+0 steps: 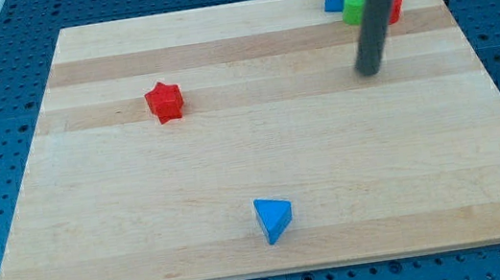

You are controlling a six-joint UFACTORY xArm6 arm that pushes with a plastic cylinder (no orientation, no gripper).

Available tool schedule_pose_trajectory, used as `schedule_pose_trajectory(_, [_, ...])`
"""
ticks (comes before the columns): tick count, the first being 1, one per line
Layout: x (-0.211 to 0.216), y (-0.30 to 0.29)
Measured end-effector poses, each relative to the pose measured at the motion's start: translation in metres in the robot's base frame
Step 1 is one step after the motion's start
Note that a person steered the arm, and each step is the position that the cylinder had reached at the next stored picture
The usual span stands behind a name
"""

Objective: Push the red star into the green circle

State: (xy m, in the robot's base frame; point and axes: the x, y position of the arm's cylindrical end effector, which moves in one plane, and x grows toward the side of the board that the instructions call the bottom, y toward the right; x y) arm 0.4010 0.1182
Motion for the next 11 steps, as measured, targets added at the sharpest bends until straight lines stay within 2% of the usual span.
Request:
schedule_pose_trajectory(1, [0.046,-0.130])
schedule_pose_trajectory(2, [0.039,-0.297])
schedule_pose_trajectory(3, [0.006,-0.385])
schedule_pose_trajectory(4, [-0.013,-0.326])
schedule_pose_trajectory(7, [-0.007,-0.115])
schedule_pose_trajectory(9, [-0.007,-0.044])
schedule_pose_trajectory(10, [-0.021,-0.014])
schedule_pose_trajectory(11, [-0.057,-0.007])
